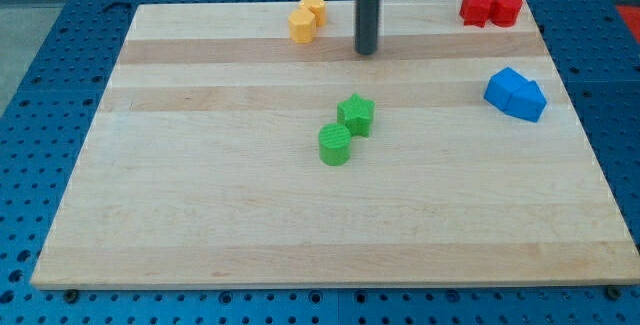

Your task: Separate the green star from the green circle

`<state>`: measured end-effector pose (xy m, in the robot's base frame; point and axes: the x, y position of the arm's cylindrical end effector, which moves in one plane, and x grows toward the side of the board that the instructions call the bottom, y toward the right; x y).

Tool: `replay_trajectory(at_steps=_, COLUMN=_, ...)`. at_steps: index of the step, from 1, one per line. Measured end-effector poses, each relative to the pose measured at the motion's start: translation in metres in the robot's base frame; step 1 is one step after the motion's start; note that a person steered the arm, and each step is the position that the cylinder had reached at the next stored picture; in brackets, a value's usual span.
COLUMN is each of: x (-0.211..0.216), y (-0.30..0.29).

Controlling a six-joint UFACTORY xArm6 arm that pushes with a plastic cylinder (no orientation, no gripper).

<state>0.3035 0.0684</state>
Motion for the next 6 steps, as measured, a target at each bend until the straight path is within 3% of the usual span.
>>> replay_trajectory(at_steps=1, x=0.024, y=0.038)
replay_trajectory(at_steps=3, x=0.114, y=0.03)
replay_trajectory(at_steps=6, x=0.132, y=-0.148)
